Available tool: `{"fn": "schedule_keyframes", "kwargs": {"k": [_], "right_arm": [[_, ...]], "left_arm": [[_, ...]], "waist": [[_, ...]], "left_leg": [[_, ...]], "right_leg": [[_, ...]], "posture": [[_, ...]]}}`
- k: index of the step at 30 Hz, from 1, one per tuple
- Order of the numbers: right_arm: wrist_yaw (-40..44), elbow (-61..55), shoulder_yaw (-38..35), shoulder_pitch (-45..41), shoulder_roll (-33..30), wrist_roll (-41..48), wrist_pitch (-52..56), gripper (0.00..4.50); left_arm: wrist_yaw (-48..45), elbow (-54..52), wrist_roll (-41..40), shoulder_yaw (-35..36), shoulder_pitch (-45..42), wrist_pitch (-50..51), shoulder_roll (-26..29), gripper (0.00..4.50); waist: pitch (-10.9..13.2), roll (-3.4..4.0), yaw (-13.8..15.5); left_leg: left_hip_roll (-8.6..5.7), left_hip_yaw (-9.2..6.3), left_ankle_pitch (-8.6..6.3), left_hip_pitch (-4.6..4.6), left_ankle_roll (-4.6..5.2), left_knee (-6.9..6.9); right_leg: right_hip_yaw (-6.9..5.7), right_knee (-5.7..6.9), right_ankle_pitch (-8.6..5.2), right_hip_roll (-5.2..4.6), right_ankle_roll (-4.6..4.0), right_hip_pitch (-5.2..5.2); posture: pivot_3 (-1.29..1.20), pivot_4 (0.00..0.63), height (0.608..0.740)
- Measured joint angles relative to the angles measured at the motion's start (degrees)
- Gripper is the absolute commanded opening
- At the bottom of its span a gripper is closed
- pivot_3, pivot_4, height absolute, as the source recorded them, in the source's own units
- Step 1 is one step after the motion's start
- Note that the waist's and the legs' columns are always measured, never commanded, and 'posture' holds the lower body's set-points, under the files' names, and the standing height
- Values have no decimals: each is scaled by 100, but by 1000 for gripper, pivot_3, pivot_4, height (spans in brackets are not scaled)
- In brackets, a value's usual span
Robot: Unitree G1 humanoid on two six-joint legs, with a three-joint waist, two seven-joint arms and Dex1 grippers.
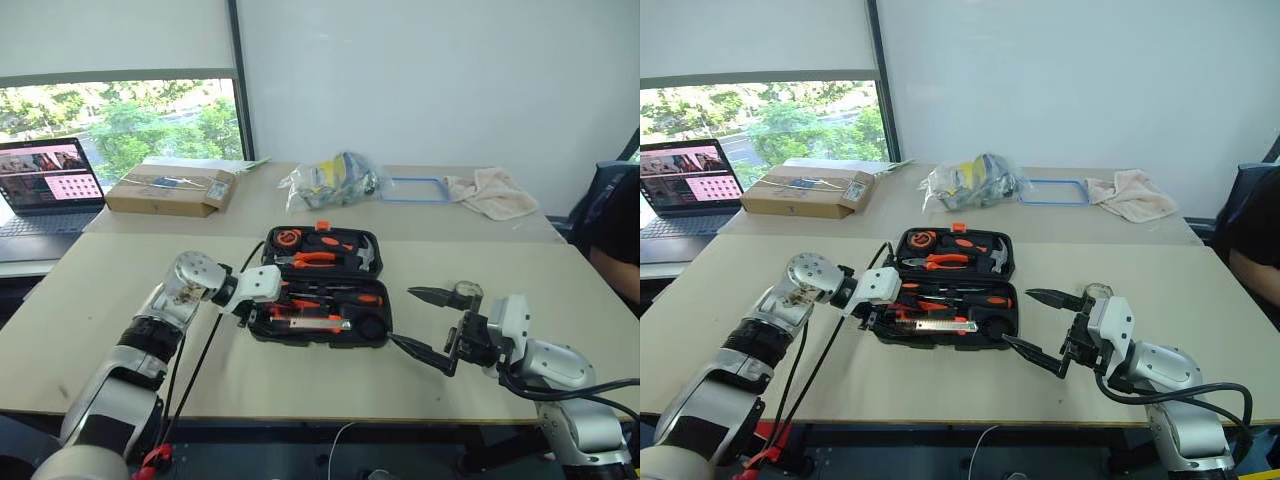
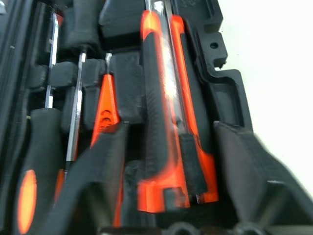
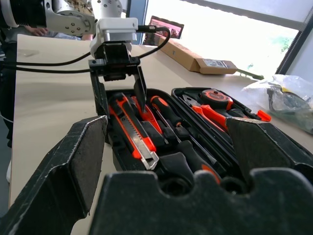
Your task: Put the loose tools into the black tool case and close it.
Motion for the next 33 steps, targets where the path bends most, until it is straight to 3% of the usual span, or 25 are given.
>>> {"fn": "schedule_keyframes", "kwargs": {"k": [5, 8, 14, 15, 16, 19, 33], "right_arm": [[6, 19, 1, -2, 0, -2, 0, 4500], [9, 81, 2, -14, 0, -3, -1, 4500], [-10, 136, 10, -24, 40, -27, -4, 4500], [-10, 136, 10, -24, 41, -29, -4, 4500], [-11, 137, 11, -24, 43, -33, -4, 4500], [-12, 138, 11, -23, 48, -56, -4, 4500], [-12, 122, -59, 120, 36, -57, -4, 4500]], "left_arm": [[-376, -172, -715, 440, -78, 389, -85, 4377], [-364, -196, -815, 602, -228, 467, -71, 3656], [-212, -121, -651, 571, 40, 397, -132, 1464], [-197, -122, -635, 557, 73, 387, -146, 1412], [-164, -121, -610, 528, 166, 360, -191, 772], [-84, -93, -451, 414, 275, 168, -224, 48], [331, 80, -160, 310, 276, 105, -364, 48]], "waist": [[1, -1, 4], [1, -1, 9], [1, -1, 9], [1, -1, 9], [1, -1, 12], [1, -2, 21], [0, 0, 27]], "left_leg": [[-3, 0, 17, -20, -30, 1], [-6, 0, 16, -21, -28, 1], [-7, 0, 15, -21, -26, 1], [-7, 0, 15, -22, -26, 1], [-7, 0, 15, -22, -26, 1], [-7, 0, 15, -25, -26, 2], [-7, 0, 5, 1, -8, 2]], "right_leg": [[-2, 2, 0, 0, 4, -13], [-1, 0, -2, 0, 8, -11], [0, 0, -4, -1, 11, -10], [0, -1, -4, -1, 11, -11], [0, -1, -4, -1, 11, -11], [-1, -1, -4, -1, 11, -12], [-1, -1, -3, -3, 12, 16]], "posture": [[0, 150, 740], [0, 150, 740], [0, 150, 740], [0, 150, 740], [0, 150, 740], [0, 150, 740], [0, 150, 740]]}}
